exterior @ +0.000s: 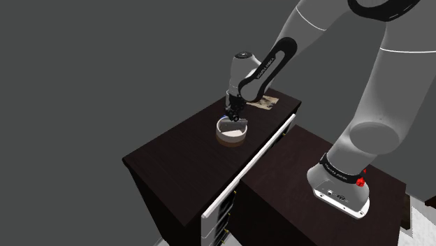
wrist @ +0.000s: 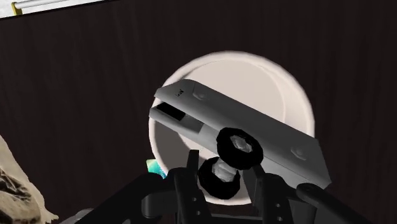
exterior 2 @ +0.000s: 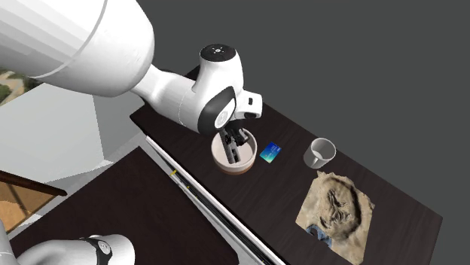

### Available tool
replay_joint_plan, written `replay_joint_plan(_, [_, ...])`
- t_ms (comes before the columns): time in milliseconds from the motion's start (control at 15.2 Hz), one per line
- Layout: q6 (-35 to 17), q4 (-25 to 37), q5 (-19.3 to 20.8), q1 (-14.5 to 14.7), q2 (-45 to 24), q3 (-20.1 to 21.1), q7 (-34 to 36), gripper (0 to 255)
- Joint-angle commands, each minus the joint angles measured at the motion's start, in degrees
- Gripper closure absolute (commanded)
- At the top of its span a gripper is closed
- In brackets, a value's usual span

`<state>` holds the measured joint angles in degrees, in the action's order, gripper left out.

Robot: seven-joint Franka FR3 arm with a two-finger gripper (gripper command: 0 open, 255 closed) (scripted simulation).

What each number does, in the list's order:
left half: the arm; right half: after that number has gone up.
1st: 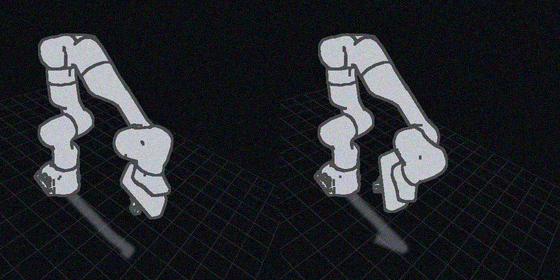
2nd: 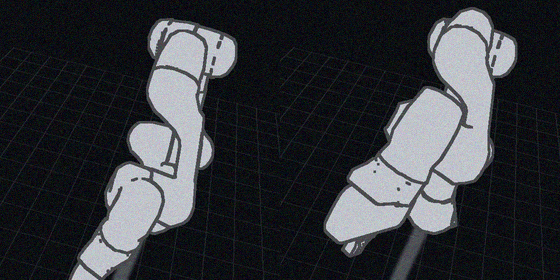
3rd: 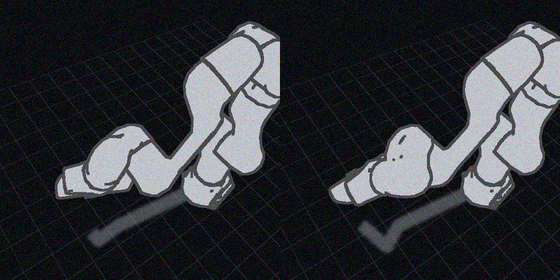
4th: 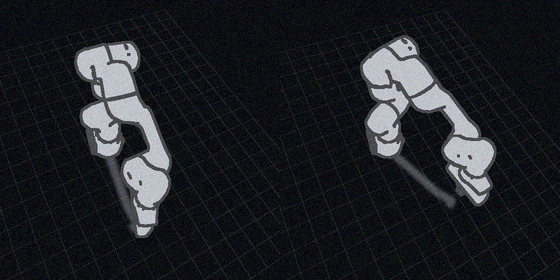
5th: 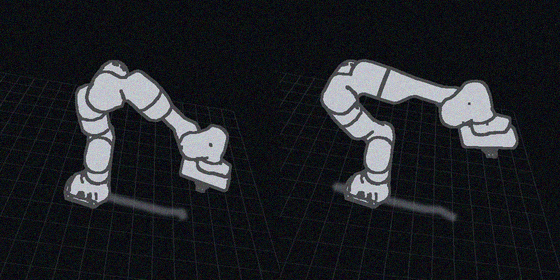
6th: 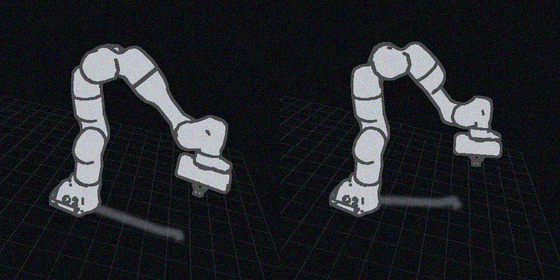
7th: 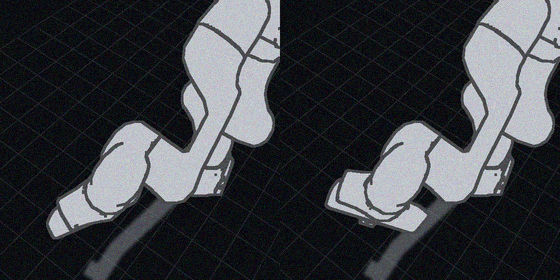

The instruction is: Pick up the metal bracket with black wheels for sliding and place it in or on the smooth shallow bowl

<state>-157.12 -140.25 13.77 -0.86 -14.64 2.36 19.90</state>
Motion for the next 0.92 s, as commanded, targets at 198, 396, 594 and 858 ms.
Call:
replay_joint_plan(198, [3.9,-1.6,-2.4,-0.5,1.6,1.9,-2.8,0])
replay_joint_plan(396, [7.3,-1.7,-3.9,-0.6,5.1,2.5,-3.9,0])
replay_joint_plan(594, [7.3,-1.7,-3.9,-0.6,5.1,2.5,-3.9,0])
replay_joint_plan(858, [7.3,-1.7,-3.9,-0.6,5.1,2.5,-3.9,0])
